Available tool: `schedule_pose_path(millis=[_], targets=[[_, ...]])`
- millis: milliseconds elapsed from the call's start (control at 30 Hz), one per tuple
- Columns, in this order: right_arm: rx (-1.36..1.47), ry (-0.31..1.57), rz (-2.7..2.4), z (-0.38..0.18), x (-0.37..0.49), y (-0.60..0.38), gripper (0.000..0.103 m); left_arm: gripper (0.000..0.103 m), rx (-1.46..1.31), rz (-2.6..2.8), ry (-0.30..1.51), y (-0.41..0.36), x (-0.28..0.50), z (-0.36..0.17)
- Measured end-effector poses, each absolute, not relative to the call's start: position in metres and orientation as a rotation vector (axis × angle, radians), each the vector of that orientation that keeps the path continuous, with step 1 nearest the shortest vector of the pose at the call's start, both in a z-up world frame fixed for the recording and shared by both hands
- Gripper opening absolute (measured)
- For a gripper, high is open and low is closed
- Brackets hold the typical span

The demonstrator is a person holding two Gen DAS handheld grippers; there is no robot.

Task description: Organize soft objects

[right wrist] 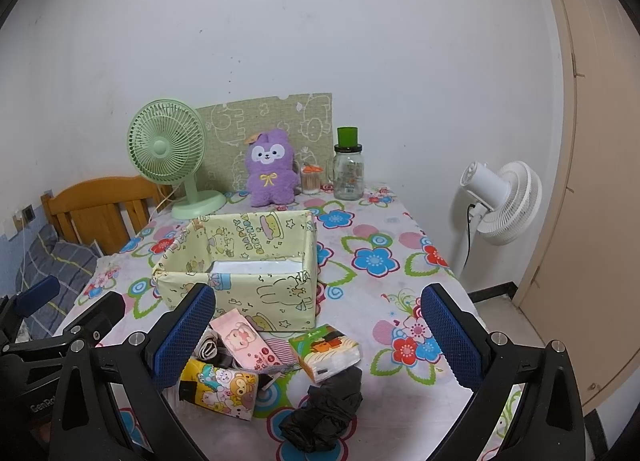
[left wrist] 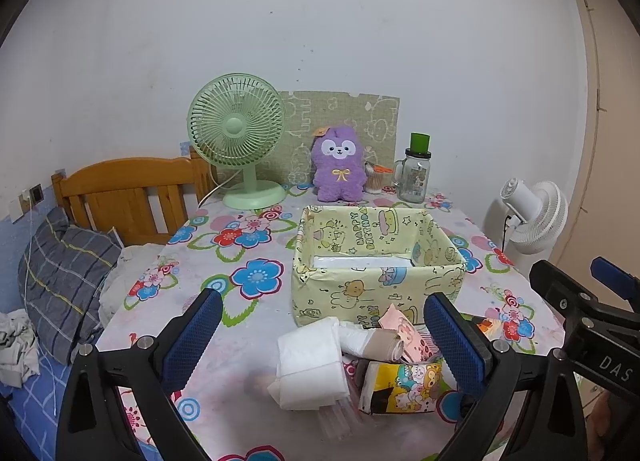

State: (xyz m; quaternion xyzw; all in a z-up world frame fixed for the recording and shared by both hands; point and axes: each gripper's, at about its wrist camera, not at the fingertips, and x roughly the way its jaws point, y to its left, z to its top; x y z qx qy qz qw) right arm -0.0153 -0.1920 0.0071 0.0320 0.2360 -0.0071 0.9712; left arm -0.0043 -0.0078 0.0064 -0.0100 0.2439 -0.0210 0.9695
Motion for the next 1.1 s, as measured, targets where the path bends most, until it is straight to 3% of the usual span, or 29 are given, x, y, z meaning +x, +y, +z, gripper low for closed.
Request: schedule_pose_path(millis=[1100], targets=[[0.077, 0.485, -0.017, 0.0025, -0.0121, -0.1955, 0.103, 0.099, -0.019, -0.062, 0.497, -0.0115, -0.0021, 0.0006]])
